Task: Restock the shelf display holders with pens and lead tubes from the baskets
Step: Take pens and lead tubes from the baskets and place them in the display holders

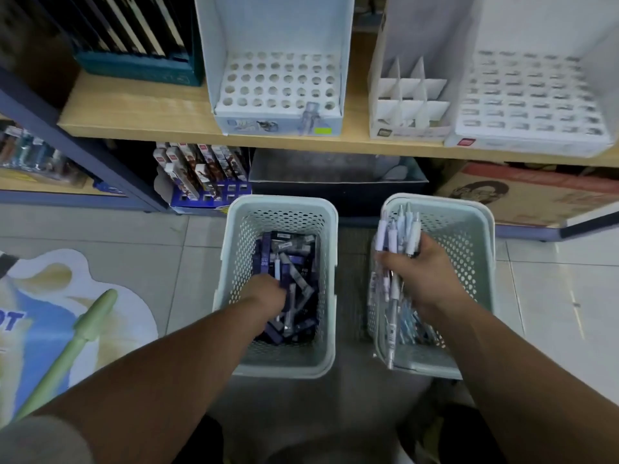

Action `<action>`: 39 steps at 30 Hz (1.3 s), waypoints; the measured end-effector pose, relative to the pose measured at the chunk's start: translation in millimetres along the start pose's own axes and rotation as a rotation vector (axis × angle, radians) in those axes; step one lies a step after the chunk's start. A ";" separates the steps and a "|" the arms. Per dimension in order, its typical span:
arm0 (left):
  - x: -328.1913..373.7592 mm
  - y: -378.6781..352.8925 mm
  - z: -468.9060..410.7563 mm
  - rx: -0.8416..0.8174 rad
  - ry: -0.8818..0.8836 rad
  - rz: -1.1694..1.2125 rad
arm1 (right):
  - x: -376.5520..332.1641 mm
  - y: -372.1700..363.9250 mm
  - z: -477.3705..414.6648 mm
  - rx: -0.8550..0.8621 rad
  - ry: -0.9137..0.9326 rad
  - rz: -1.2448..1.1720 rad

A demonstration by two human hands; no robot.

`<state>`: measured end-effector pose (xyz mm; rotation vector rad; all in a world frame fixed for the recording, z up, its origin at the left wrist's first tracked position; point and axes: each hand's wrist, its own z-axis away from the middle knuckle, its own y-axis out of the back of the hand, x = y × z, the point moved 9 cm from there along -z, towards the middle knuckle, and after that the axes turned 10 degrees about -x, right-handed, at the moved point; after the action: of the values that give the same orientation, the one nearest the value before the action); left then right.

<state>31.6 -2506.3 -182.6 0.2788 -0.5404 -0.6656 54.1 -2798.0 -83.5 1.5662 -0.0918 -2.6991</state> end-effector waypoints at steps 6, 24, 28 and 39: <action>-10.1 -4.5 -20.2 0.047 0.127 -0.212 | 33.2 39.5 1.7 0.048 -0.065 -0.064; 45.9 16.5 28.3 0.316 -0.247 -0.082 | 56.7 102.9 -22.5 0.273 -0.086 0.341; 100.5 -6.5 76.7 0.143 -0.473 -0.041 | 85.9 91.5 -23.7 0.216 -0.133 0.323; 180.8 -106.2 73.8 0.000 -0.447 -0.055 | 128.7 81.2 -32.6 0.119 -0.240 0.235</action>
<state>55.3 -2709.6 -95.9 0.1432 -0.9621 -0.7860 17.5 -2886.4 -206.3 1.1610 -0.4186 -2.7192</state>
